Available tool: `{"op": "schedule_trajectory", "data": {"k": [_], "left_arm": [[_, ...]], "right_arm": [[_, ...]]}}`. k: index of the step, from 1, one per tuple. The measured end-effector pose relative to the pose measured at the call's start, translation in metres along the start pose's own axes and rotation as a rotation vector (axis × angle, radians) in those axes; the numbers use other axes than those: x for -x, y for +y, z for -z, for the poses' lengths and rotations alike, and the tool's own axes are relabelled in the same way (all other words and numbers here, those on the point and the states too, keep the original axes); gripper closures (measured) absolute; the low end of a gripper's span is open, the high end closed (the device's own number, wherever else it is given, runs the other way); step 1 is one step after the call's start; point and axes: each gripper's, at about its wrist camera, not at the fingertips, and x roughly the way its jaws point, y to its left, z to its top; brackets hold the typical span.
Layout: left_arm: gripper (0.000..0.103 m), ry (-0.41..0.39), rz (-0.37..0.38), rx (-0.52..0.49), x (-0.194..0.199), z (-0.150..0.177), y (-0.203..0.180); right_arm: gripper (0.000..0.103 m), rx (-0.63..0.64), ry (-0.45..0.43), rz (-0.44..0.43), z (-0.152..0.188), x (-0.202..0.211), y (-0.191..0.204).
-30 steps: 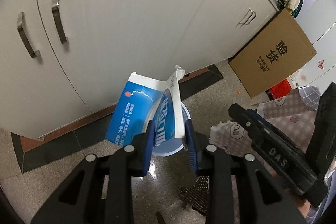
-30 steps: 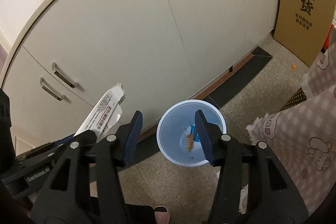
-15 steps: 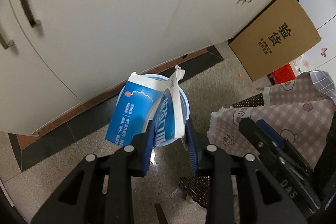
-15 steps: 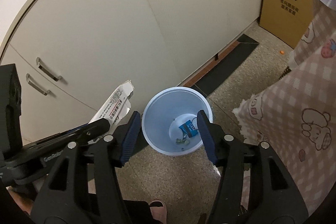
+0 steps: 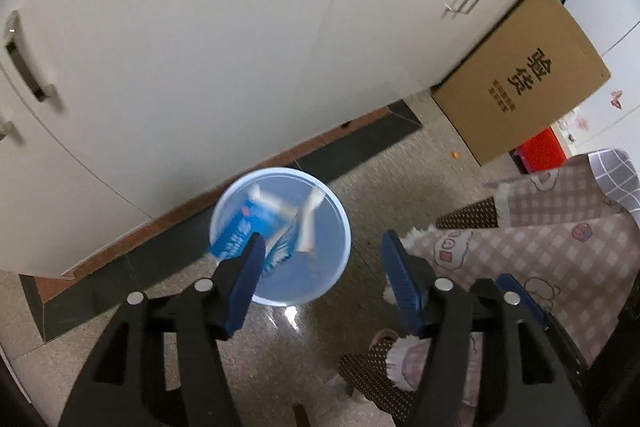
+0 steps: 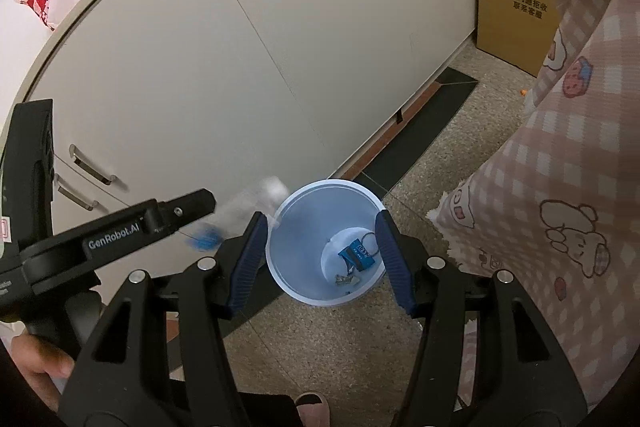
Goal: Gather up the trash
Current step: 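Open both grippers to drop the items into the wastebasket, then return to the table and grasp the crumpled newspaper with the left gripper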
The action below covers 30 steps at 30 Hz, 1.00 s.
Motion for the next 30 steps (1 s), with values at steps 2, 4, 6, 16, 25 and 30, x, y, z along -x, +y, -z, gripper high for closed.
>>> {"op": "schedule_trajectory", "data": {"k": [2,4,6,16,25,30], "left_arm": [[0.043,0.009,0.012,0.012,0.005,0.003,0.003],[0.043,0.008,0.007,0.013,0.011,0.006,0.005],[0.043,0.000,0.007,0.009,0.020,0.011,0.005],[0.043,-0.107,0.032,0.035,0.098,0.028,0.008],[0.041,-0.253,0.093,-0.006,0.187,0.046,-0.023],[0.039,-0.314,0.122,-0.085,0.222,0.059,-0.067]], "right_arm": [[0.047,0.001,-0.002,-0.002,0.000,0.004,0.001],[0.047,0.001,-0.006,-0.008,0.000,0.009,0.005],[0.047,0.003,-0.013,-0.015,0.000,0.016,0.009],[0.047,0.046,-0.101,-0.064,-0.001,0.079,0.041],[0.046,0.060,-0.236,-0.088,0.000,0.158,0.054],[0.042,0.020,-0.330,-0.061,0.004,0.213,0.031]]}}
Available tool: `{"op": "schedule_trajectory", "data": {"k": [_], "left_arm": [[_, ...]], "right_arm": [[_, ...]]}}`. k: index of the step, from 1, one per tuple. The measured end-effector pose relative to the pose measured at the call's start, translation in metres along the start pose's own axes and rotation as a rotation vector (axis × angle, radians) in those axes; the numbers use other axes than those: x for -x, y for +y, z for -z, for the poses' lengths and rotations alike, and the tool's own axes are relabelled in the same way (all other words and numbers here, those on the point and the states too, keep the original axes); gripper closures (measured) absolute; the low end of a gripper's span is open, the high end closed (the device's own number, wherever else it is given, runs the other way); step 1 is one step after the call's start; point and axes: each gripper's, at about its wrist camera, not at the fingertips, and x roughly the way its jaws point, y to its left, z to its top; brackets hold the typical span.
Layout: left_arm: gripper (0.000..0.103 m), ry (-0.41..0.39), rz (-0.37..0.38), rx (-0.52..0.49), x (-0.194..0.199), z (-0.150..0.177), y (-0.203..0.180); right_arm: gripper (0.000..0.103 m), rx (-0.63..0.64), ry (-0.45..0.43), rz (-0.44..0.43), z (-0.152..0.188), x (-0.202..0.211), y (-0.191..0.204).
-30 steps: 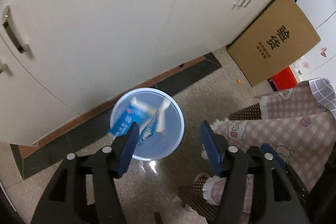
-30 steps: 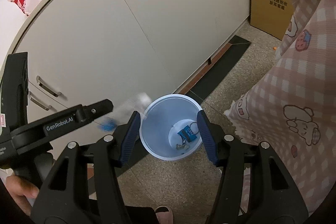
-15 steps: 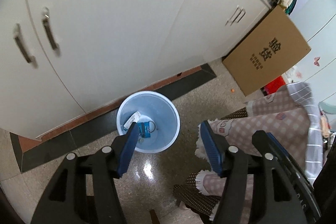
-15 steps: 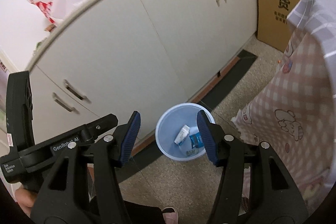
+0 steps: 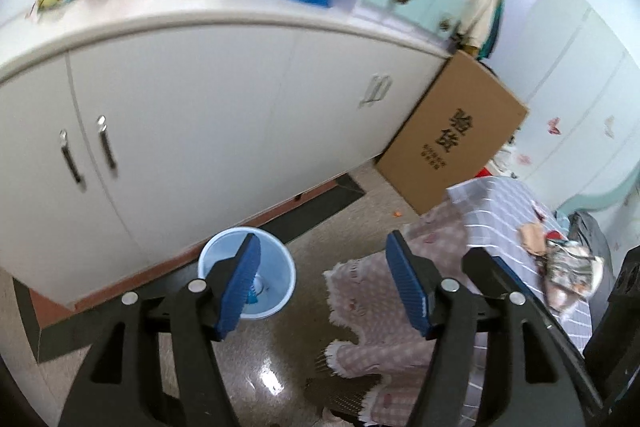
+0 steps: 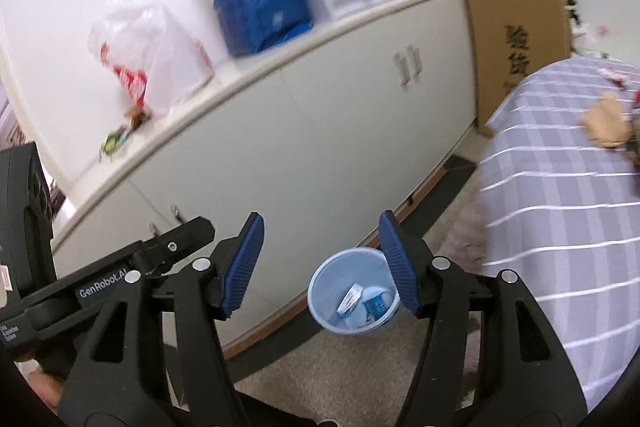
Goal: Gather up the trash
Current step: 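Return to the table and grasp the crumpled newspaper with the left gripper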
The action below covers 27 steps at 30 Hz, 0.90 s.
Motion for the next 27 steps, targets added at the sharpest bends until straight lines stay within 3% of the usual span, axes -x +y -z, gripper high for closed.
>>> {"op": "schedule_trajectory", "data": {"k": [8,19,27], "left_arm": [[0.033,0.010,0.083,-0.246,0.011,0.022,-0.118],[0.031,0.121,0.275,-0.561,-0.010,0.093,-0.285],[0.030,0.152,0.344,-0.672,-0.031,0.116,-0.371]], "right_arm": [[0.037,-0.145,-0.150,0.148,-0.004,0.094,-0.084],[0.034,-0.352,-0.290,0.363,0.025,0.205,-0.215],[0.033,-0.466,-0.345,0.430,0.037,0.245,-0.288]]}}
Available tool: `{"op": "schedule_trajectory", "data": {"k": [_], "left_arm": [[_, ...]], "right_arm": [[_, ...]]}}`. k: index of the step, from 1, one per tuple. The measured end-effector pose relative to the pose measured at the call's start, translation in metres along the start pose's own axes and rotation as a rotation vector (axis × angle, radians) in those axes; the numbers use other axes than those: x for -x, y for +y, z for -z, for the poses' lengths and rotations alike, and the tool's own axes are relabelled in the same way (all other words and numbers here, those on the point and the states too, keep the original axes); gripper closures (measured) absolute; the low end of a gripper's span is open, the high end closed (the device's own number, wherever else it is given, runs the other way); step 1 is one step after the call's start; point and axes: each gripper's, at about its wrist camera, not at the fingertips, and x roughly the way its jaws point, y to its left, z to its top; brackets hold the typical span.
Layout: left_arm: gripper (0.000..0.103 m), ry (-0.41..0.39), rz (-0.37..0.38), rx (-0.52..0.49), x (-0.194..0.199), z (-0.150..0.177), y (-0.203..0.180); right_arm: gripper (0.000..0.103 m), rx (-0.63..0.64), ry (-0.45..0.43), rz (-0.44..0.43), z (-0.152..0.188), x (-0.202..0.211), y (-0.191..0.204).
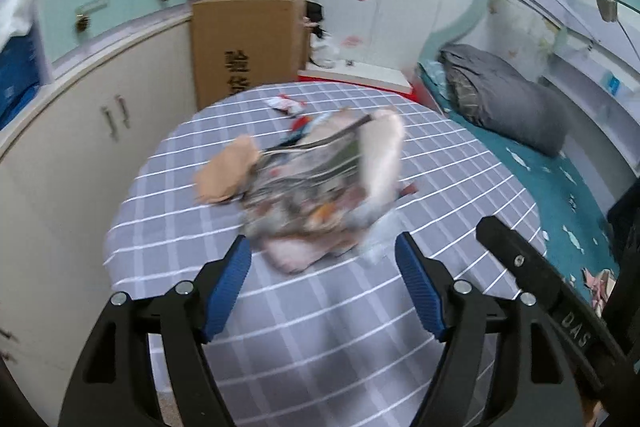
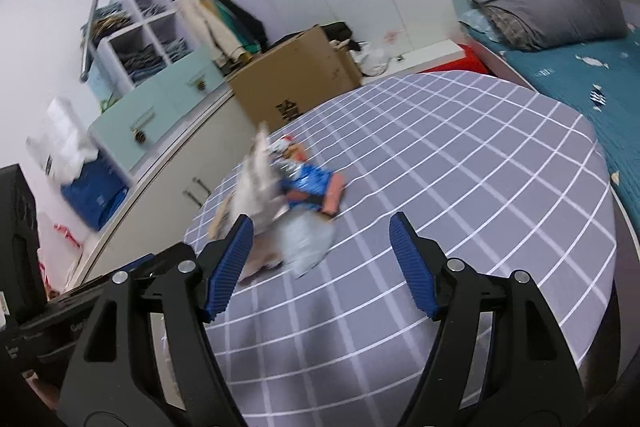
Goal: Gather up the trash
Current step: 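Return to the table and grasp the crumpled newspaper with the left gripper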
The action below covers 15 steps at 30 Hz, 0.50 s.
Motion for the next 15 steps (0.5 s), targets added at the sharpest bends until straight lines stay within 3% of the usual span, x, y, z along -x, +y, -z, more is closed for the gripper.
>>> {"op": "schedule_trajectory", "data": {"k": [10,12,15], "left_arm": [[0.032,0.045,0.021,-0.026,-0.054,-0.029,-0.026],[0.050,0.054,0.010,-0.035,-0.059,-0.032,-0.026],[0.066,0.048,0.004,-0.040,-0.058,-0.033,-0.022]], "right_arm": [[0.033,-0.065,0.031,0.001,-0.016,-0.022,-0.034],[0.033,-0.066,0.036,-0.002,-0.017,-0.026,-0.032],[0.033,-0.062,0.046,-0.015,-0.018,-0.030,-0.030]]}}
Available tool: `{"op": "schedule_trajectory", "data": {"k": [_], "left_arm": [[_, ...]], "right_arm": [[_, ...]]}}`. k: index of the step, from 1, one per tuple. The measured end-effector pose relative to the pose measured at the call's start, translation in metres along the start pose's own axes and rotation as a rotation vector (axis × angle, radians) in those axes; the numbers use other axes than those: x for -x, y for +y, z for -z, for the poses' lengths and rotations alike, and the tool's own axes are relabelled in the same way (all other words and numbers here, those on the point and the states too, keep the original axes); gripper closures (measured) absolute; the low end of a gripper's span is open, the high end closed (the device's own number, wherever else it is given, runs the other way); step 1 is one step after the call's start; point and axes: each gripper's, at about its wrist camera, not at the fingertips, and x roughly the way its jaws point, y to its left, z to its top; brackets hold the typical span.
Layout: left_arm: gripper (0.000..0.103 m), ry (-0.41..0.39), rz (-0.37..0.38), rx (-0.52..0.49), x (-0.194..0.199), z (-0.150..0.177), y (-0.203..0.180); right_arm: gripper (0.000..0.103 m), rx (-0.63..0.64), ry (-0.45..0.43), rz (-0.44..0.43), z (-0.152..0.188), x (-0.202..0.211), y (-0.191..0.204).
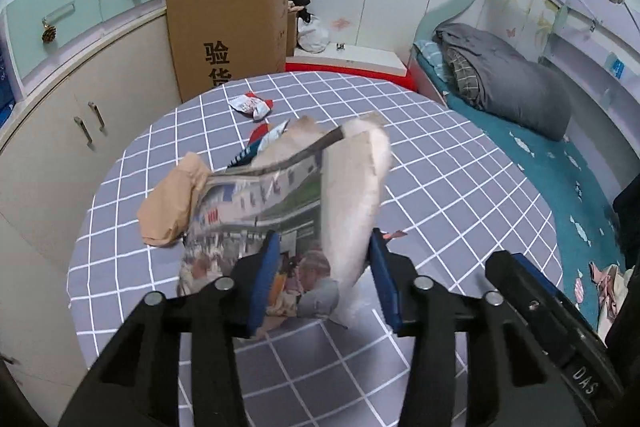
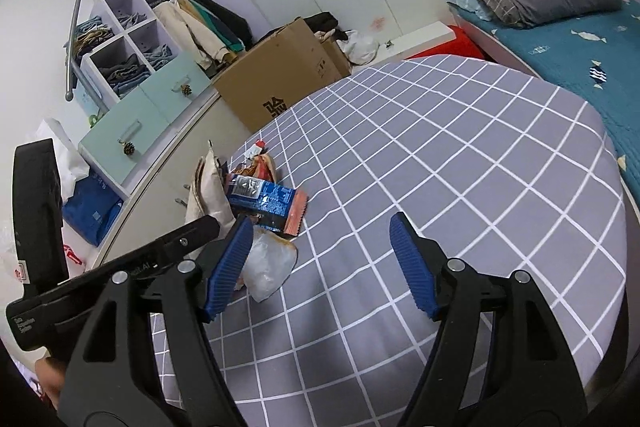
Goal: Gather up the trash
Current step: 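Return to the table and grasp the crumpled newspaper with the left gripper, then grasp the orange-blue snack wrapper with the right gripper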
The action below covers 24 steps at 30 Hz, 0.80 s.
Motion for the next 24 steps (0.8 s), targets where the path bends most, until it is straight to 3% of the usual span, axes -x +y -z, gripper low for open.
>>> {"op": "schedule_trajectory", "data": {"k": [3,9,16,20,24], "left_arm": [[0.077,-0.036,0.004,0.019,0.013,0.000,0.009],[0.082,-0.086,0.059,0.110,0.040,0.002,0.032],[0.085,-0.173,0.043,0.210,0.072,0.011,0.061],[0.086,-0.226,-0.005,0.227,0.089,0.012,0.074],[0.086,-0.231,-0.007,0.255,0.095,0.013,0.087]], "right_arm": [[0.033,0.007,0.006,-0.011,0.001,-0.002,0.005],[0.033,0.037,0.022,-0.024,0.002,-0.005,0.017],[0.033,0.091,0.078,-0.022,0.002,-0.027,0.031],[0.033,0.178,0.115,-0.008,-0.003,-0.047,0.051],[0.032,0.289,0.167,0.029,-0.011,-0.074,0.071]]}}
